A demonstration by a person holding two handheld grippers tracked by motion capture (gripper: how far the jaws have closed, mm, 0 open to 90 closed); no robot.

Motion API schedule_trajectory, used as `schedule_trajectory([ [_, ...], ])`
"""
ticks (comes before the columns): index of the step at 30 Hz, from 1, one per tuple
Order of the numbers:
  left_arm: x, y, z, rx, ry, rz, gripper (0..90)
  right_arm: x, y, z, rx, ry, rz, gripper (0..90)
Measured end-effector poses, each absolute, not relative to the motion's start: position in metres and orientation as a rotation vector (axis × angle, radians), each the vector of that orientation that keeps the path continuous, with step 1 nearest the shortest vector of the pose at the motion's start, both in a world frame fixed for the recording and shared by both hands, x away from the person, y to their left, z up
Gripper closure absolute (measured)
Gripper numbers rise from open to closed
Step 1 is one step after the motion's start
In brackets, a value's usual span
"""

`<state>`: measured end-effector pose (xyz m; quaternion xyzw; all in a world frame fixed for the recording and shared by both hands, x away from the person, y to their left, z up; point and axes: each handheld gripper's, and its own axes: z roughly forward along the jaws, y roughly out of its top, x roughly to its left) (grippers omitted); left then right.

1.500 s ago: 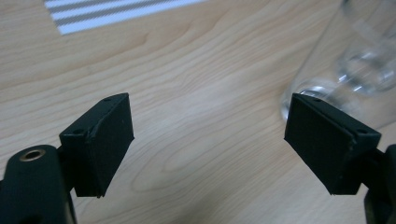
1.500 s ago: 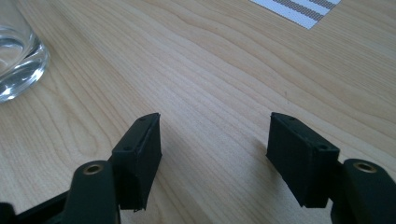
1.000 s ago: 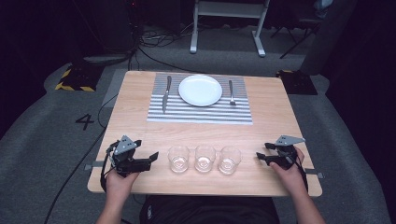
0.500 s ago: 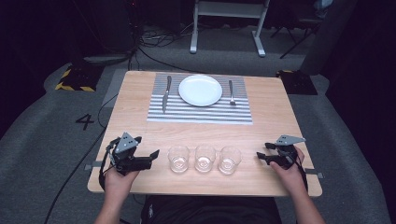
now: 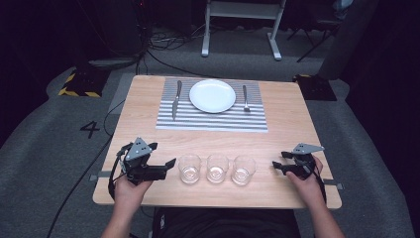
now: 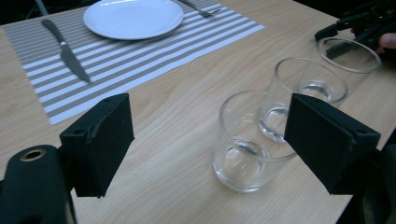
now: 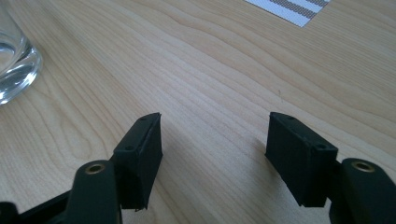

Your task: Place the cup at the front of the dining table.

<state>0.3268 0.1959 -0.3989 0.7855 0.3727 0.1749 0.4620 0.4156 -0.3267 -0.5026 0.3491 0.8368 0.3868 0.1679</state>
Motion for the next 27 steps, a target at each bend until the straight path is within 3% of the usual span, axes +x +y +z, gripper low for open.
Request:
schedule_trajectory([
  [17,0.330,0.143,-0.400,1.984,0.745,0.298,14.5,0.415,-0.327,-0.502,1.001,2.373,1.096,36.4],
  [27,0.334,0.127,-0.422,1.933,0.884,0.338,5.9,0.415,-0.327,-0.502,0.998,2.374,1.095,36.4],
])
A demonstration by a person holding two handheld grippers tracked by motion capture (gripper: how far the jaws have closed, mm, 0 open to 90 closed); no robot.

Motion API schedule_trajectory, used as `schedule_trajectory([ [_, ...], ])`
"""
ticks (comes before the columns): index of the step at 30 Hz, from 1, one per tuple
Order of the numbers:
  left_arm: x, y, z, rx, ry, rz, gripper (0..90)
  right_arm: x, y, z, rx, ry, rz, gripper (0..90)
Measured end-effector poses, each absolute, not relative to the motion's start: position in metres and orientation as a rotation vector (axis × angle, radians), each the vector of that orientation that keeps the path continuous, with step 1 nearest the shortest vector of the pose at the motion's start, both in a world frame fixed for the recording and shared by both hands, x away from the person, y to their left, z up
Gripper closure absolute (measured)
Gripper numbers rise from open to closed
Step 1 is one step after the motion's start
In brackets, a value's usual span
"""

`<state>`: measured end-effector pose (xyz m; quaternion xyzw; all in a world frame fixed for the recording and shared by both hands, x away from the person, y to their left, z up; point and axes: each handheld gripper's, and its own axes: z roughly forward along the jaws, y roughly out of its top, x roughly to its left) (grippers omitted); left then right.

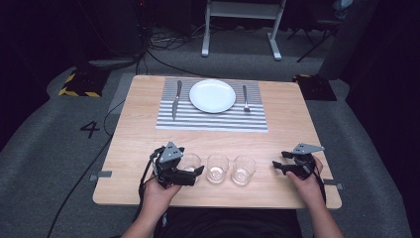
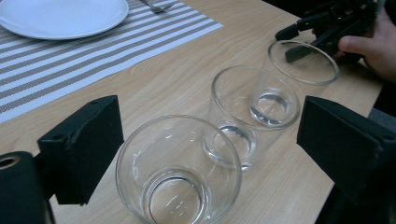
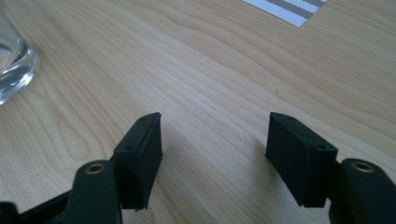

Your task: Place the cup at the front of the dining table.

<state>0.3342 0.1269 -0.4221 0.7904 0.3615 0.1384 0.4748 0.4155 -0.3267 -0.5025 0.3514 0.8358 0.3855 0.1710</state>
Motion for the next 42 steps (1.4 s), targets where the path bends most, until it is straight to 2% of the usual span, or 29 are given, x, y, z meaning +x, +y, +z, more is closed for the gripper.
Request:
schedule_trajectory([
  [4,0.337,0.122,-0.430,1.967,0.884,0.357,1.1,0.416,-0.327,-0.503,1.000,2.373,1.097,36.4],
  [15,0.348,0.123,-0.456,1.996,0.976,0.375,0.2,0.415,-0.327,-0.502,0.995,2.374,1.093,36.4],
  [18,0.351,0.122,-0.464,2.013,0.994,0.341,3.6,0.415,-0.327,-0.503,1.001,2.372,1.097,36.4],
  [20,0.353,0.121,-0.469,2.019,1.012,0.309,9.9,0.415,-0.327,-0.503,1.001,2.372,1.097,36.4],
  [25,0.353,0.122,-0.473,2.035,0.994,0.267,14.9,0.416,-0.327,-0.502,0.996,2.374,1.093,36.4],
  [35,0.351,0.120,-0.474,2.069,0.977,0.331,18.8,0.415,-0.327,-0.502,1.001,2.373,1.097,36.4],
  [42,0.354,0.122,-0.471,2.076,0.989,0.298,19.3,0.416,-0.327,-0.502,1.000,2.373,1.097,36.5],
])
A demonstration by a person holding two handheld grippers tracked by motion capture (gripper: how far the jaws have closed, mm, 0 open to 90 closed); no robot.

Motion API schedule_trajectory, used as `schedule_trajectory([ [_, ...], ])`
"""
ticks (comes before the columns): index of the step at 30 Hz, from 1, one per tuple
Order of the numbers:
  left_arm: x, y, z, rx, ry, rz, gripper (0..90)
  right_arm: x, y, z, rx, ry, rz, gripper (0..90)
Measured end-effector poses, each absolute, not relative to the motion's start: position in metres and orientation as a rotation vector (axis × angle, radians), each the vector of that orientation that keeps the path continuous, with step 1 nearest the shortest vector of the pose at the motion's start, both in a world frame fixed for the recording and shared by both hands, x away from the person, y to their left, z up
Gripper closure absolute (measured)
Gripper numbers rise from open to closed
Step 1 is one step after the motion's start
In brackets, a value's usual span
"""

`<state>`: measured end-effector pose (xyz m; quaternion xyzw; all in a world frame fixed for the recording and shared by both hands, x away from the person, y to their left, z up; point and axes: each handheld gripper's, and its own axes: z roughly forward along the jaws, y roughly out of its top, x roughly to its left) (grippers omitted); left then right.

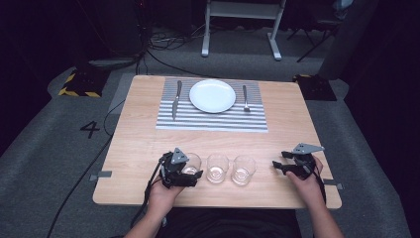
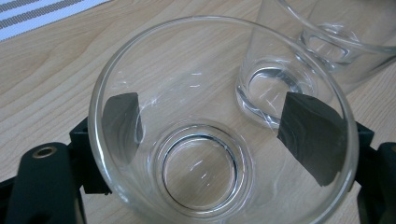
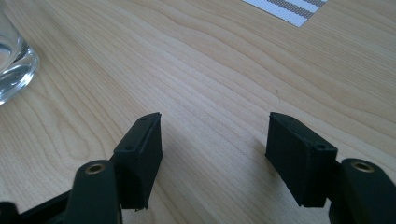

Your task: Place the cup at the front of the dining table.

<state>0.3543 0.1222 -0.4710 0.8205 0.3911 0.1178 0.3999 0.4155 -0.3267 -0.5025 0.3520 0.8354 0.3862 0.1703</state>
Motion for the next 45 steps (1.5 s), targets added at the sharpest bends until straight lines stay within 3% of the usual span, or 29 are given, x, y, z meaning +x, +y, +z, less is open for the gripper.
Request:
schedule_trajectory([
  [26,0.362,0.134,-0.427,2.104,0.943,0.305,19.4,0.416,-0.327,-0.503,1.000,2.374,1.096,36.4],
  [45,0.392,0.135,-0.396,2.056,0.963,0.310,19.4,0.416,-0.327,-0.503,0.999,2.374,1.095,36.4],
])
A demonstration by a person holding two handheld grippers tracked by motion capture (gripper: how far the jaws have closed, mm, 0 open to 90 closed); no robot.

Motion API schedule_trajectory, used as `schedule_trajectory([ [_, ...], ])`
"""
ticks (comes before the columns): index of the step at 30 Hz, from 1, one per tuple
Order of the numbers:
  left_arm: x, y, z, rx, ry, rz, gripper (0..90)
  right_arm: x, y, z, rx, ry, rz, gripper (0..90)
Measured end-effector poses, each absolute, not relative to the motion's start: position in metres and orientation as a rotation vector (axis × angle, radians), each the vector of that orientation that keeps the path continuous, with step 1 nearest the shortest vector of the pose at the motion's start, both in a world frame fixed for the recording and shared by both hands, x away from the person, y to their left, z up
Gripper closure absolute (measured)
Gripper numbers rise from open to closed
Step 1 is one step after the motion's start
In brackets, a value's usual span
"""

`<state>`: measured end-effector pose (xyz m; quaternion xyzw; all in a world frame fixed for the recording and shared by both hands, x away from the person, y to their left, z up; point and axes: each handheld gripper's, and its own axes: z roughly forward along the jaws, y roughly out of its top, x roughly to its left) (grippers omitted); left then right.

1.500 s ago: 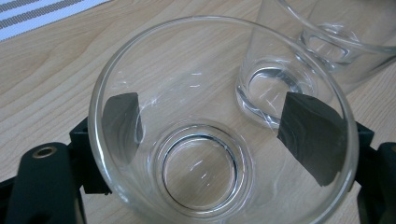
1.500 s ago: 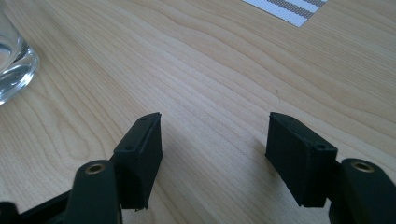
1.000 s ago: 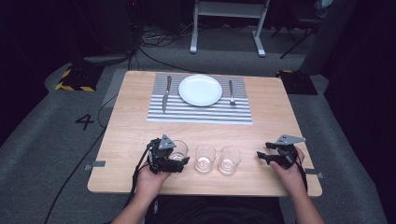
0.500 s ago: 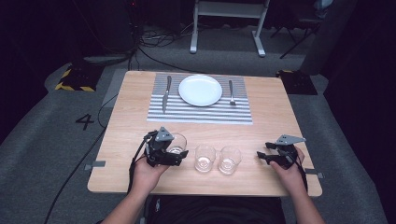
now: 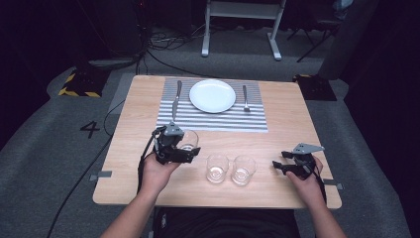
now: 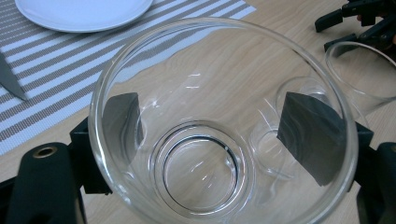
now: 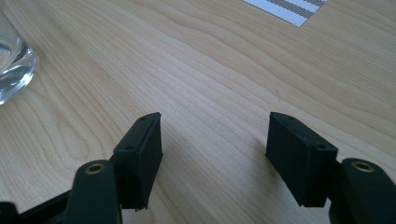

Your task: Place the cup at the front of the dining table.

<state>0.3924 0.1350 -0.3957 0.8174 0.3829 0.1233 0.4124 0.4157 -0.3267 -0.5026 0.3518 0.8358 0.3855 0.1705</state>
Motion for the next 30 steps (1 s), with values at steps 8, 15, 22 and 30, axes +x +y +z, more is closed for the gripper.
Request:
schedule_trajectory([
  [8,0.403,0.135,-0.385,2.047,0.969,0.317,19.5,0.417,-0.327,-0.503,0.993,2.379,1.094,36.4],
  [15,0.414,0.137,-0.380,2.029,0.963,0.323,19.4,0.417,-0.327,-0.502,0.994,2.381,1.093,36.4],
  [22,0.427,0.136,-0.370,2.017,0.980,0.322,19.5,0.417,-0.327,-0.502,0.993,2.381,1.093,36.4],
  [30,0.445,0.138,-0.361,2.012,0.983,0.348,19.4,0.418,-0.326,-0.502,0.998,2.381,1.094,36.3],
])
